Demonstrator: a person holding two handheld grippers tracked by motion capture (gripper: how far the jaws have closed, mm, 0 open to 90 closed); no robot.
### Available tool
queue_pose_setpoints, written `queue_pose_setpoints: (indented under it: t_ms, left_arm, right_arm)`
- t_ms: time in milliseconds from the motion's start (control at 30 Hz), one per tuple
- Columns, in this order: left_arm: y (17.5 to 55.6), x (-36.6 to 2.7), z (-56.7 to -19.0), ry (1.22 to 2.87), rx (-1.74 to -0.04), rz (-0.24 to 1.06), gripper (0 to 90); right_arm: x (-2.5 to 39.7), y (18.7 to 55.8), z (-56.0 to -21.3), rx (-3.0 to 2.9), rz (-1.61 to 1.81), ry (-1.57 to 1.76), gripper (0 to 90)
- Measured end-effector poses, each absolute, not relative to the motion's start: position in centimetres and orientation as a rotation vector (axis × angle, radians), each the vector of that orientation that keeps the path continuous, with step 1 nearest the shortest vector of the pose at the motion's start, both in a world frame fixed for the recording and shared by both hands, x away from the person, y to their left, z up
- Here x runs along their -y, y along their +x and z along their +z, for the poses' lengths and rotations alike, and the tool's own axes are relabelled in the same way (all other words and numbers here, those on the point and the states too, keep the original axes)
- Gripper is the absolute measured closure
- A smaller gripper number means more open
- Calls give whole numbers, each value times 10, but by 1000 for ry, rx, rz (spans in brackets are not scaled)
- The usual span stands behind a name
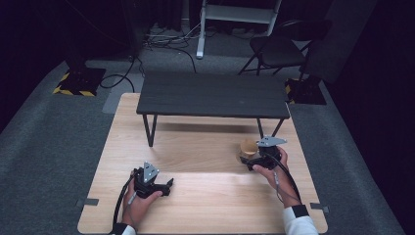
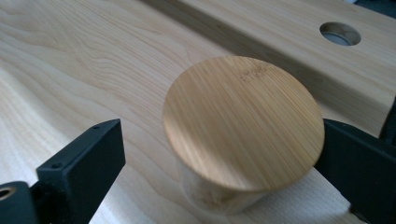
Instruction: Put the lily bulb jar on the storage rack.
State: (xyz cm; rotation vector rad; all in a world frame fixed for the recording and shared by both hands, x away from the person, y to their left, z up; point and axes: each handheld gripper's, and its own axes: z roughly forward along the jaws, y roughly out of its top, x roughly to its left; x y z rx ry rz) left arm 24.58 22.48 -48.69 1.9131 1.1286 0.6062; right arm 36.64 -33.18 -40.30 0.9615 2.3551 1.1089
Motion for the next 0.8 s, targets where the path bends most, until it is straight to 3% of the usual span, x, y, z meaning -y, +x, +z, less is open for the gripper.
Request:
queue_pose_setpoints:
  t_ms: [200, 267, 500, 800]
  left_arm:
    - [246, -225, -487, 1912, -1130, 606, 4]
    - [246, -225, -487, 1912, -1130, 606, 4]
    - [246, -224, -487, 1912, -1131, 606, 5]
    - [246, -224, -487, 1911, -1133, 606, 5]
  right_arm:
    - [328, 378, -412, -2347, 1105, 1007, 151]
    - [330, 382, -415, -2344, 1126, 995, 235]
    - [326, 380, -412, -2342, 1099, 998, 239]
    - [329, 357, -372, -2372, 1097, 933, 241]
